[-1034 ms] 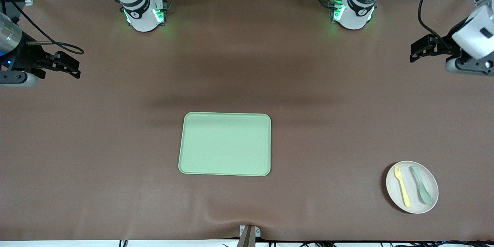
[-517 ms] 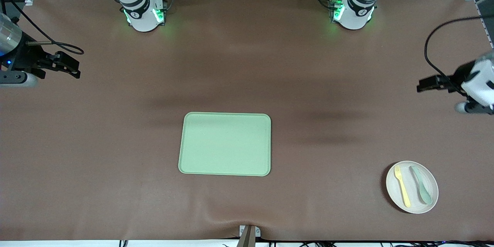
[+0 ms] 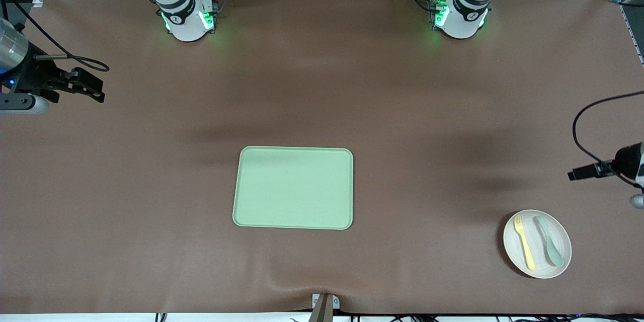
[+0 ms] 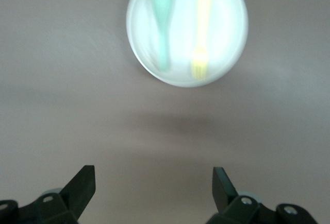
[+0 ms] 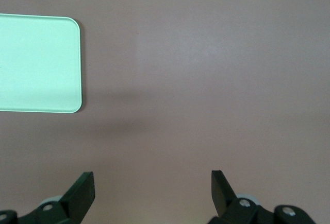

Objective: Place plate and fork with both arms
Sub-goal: 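Move the left gripper down toward the rim of the white plate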

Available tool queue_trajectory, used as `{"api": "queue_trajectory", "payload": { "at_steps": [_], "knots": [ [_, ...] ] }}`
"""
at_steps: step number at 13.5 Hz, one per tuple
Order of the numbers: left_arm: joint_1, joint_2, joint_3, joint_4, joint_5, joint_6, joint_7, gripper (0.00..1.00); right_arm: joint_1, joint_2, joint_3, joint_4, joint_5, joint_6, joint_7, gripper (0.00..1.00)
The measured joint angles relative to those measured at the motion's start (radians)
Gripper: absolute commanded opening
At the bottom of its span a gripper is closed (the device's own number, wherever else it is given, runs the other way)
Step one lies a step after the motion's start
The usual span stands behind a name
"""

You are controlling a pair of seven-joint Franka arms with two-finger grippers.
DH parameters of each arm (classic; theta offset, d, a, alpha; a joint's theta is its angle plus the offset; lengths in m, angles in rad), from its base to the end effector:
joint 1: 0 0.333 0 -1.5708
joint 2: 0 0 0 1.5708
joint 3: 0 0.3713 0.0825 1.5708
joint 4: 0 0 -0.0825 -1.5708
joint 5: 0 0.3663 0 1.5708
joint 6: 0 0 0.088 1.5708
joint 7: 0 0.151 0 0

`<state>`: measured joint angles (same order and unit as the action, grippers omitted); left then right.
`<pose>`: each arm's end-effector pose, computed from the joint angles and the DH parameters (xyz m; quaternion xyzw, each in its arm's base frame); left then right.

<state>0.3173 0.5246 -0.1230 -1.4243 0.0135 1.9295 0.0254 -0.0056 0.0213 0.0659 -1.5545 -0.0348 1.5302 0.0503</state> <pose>0.6961 0.1549 0.4039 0.9956 0.0898 -0.0050 0.0252 0.5375 0.0266 0.6284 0.9996 0.0047 -0.0218 0.0179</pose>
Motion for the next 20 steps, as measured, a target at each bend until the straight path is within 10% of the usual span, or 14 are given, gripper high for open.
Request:
{"api": "queue_trajectory", "payload": {
  "at_steps": [7,20],
  "knots": [
    [-0.001,0.245,0.042,0.097,0.003,0.306,0.003,1.00,-0.004,0.001,0.000,0.000,0.000,0.000,0.000,1.00],
    [-0.001,0.413,0.068,0.113,0.003,0.582,0.015,1.00,-0.004,0.002,0.000,0.000,0.000,0.000,0.000,1.00]
  ]
}}
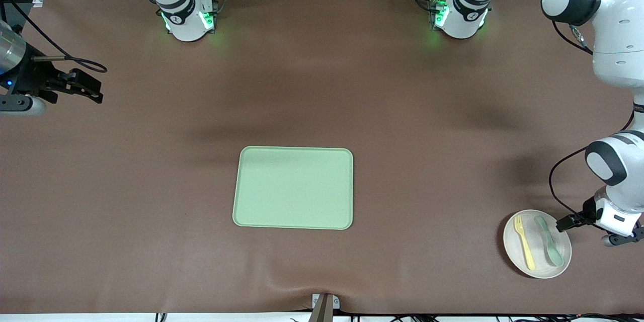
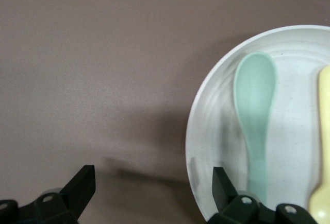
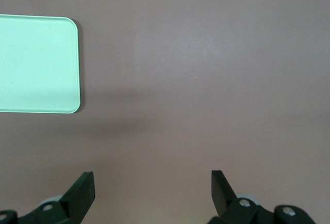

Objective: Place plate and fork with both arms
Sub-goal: 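Move the left gripper down toward the rim of the white plate, then close the left gripper on the rim of the white plate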

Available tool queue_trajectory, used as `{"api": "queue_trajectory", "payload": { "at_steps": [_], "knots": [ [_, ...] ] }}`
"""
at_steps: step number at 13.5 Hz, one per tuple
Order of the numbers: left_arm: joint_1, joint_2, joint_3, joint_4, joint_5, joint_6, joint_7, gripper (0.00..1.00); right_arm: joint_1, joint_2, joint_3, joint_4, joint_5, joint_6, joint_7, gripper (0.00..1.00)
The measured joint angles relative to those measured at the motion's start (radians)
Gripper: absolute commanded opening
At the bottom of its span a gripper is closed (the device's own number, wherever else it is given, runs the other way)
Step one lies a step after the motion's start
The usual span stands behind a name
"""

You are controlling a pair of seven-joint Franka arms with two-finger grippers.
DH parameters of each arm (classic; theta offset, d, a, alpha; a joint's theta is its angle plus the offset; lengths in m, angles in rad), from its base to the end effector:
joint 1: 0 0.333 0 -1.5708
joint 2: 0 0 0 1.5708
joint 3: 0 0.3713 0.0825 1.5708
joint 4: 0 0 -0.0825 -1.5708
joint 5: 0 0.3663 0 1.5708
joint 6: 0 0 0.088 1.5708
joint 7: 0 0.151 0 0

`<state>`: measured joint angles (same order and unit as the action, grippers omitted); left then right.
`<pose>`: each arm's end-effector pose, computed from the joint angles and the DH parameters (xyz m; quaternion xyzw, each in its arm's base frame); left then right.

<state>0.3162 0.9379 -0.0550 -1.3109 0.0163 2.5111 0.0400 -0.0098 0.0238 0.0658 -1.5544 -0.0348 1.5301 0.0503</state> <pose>0.7787 0.2211 0.1983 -0.9842 -0.1175 -0.1321 0.0050 0.5383 0.0243 0.6271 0.9996 0.0026 -0.0231 0.0179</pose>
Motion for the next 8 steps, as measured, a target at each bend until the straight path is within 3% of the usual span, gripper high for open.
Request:
{"api": "queue_trajectory", "payload": {
  "at_steps": [4,5,6,8],
  "knots": [
    [-0.008,0.023,0.000,0.000,0.000,0.044,0.000,1.00,0.000,0.000,0.000,0.000,0.000,0.000,0.000,1.00],
    [-0.010,0.028,0.000,0.000,0.000,0.055,0.000,0.92,0.000,0.000,0.000,0.000,0.000,0.000,0.000,1.00],
    [-0.011,0.032,0.000,0.001,0.000,0.063,0.000,0.58,0.000,0.000,0.000,0.000,0.000,0.000,0.000,1.00],
    [-0.011,0.035,0.000,0.001,0.000,0.069,0.000,0.03,0.000,0.000,0.000,0.000,0.000,0.000,0.000,1.00]
  ]
}}
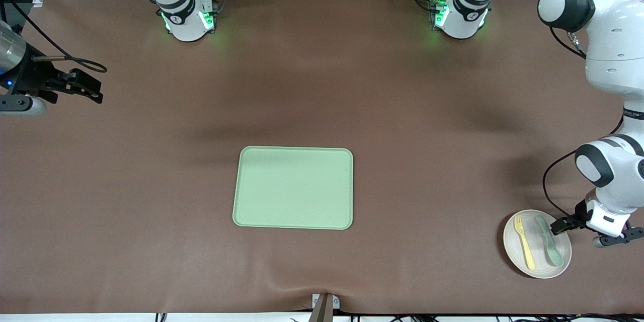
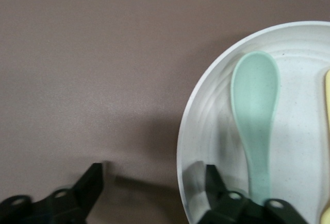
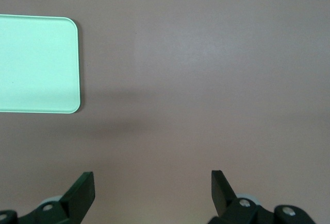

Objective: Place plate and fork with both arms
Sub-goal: 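Close the left gripper on the rim of the white plate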

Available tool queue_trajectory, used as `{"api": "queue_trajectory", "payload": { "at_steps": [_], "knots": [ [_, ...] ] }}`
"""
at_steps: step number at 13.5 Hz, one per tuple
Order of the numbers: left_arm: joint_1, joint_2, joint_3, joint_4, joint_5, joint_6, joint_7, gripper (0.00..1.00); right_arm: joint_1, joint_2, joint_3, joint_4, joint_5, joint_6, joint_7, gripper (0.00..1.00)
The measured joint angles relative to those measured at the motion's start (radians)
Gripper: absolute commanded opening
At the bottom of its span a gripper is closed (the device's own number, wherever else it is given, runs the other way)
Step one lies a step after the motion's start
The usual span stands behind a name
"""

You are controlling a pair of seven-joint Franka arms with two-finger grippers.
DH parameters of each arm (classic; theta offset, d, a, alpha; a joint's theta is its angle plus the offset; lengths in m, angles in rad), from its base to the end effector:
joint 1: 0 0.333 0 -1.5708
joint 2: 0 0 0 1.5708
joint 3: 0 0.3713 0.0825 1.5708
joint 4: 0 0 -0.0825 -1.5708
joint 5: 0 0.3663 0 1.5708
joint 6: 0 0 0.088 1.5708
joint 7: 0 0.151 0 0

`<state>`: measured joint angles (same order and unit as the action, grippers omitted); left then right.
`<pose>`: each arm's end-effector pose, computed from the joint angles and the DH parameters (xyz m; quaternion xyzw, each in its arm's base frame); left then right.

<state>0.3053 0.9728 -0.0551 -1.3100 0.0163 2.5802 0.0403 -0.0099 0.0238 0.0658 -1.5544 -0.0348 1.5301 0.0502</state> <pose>0.7845 0.2135 0.1791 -0.9823 -0.1126 -0.1495 0.0063 0.5383 0.0243 0.6271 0.9996 0.0026 -0.0231 0.0179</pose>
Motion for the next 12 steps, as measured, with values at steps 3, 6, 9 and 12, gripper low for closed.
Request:
{"api": "queue_trajectory", "payload": {
  "at_steps": [3,6,9,12],
  "knots": [
    [-0.003,0.000,-0.002,0.006,0.000,0.002,0.000,0.00,0.000,0.000,0.000,0.000,0.000,0.000,0.000,1.00],
    [-0.020,-0.001,-0.002,0.011,0.000,0.006,0.000,0.00,0.000,0.000,0.000,0.000,0.000,0.000,0.000,1.00],
    [-0.028,-0.006,-0.003,0.021,0.000,0.007,0.000,0.00,0.000,0.000,0.000,0.000,0.000,0.000,0.000,1.00],
    [-0.026,-0.023,-0.014,0.021,0.000,0.005,0.001,0.00,0.000,0.000,0.000,0.000,0.000,0.000,0.000,1.00]
  ]
}}
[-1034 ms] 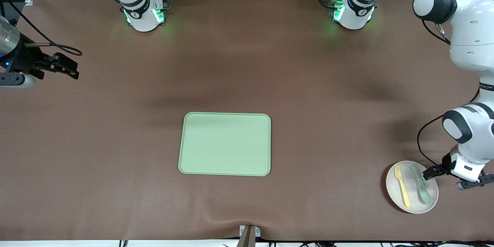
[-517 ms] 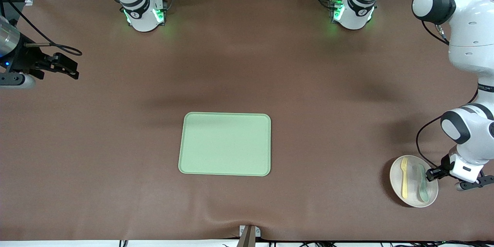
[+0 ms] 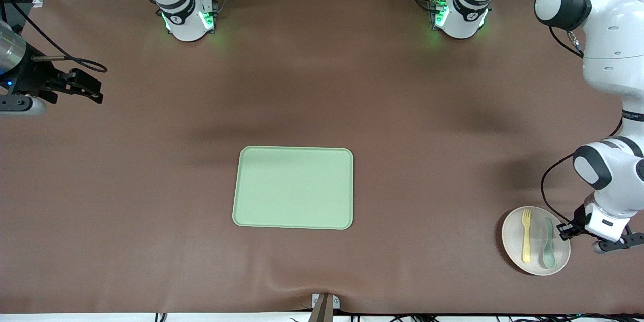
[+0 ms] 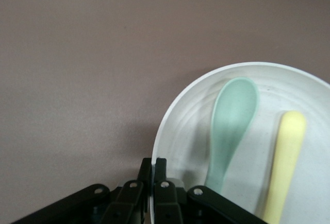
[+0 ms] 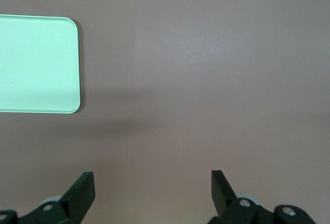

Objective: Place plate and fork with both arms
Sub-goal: 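Close the left gripper on the rim of the white plate, then lift and carry the plate with the left gripper onto the green tray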

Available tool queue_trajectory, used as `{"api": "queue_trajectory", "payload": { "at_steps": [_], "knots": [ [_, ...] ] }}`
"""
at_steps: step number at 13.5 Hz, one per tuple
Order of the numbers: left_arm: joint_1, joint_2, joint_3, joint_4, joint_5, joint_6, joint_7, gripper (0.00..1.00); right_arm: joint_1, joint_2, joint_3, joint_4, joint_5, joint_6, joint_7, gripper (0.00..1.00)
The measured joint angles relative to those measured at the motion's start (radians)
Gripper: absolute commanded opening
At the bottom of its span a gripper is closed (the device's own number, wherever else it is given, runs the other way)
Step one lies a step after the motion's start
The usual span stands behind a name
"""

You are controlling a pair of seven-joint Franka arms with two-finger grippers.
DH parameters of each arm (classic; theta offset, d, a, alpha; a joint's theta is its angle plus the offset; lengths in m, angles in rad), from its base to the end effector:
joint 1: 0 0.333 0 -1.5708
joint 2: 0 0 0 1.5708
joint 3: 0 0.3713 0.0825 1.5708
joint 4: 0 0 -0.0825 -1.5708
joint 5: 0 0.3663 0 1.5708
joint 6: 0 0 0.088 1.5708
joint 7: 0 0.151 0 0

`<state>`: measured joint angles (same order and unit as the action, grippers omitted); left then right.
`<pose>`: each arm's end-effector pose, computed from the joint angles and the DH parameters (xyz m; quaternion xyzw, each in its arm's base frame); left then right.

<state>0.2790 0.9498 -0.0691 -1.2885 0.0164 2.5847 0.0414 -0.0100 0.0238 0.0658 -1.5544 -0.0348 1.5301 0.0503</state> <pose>0.8012 0.1879 0.2090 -0.9800 -0.0958 -0.1744 0.0022 0.5383 0.0242 0.6271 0.9996 0.0025 -0.0231 0.0179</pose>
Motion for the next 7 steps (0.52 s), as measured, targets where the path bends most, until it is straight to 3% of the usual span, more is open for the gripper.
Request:
{"api": "queue_trajectory", "payload": {
  "at_steps": [3,7],
  "knots": [
    [0.009,-0.037,-0.037,-0.002,0.000,-0.039,-0.004,0.00,0.000,0.000,0.000,0.000,0.000,0.000,0.000,1.00],
    [0.010,-0.131,-0.063,-0.011,-0.008,-0.216,-0.015,0.00,0.000,0.000,0.000,0.000,0.000,0.000,0.000,1.00]
  ]
}}
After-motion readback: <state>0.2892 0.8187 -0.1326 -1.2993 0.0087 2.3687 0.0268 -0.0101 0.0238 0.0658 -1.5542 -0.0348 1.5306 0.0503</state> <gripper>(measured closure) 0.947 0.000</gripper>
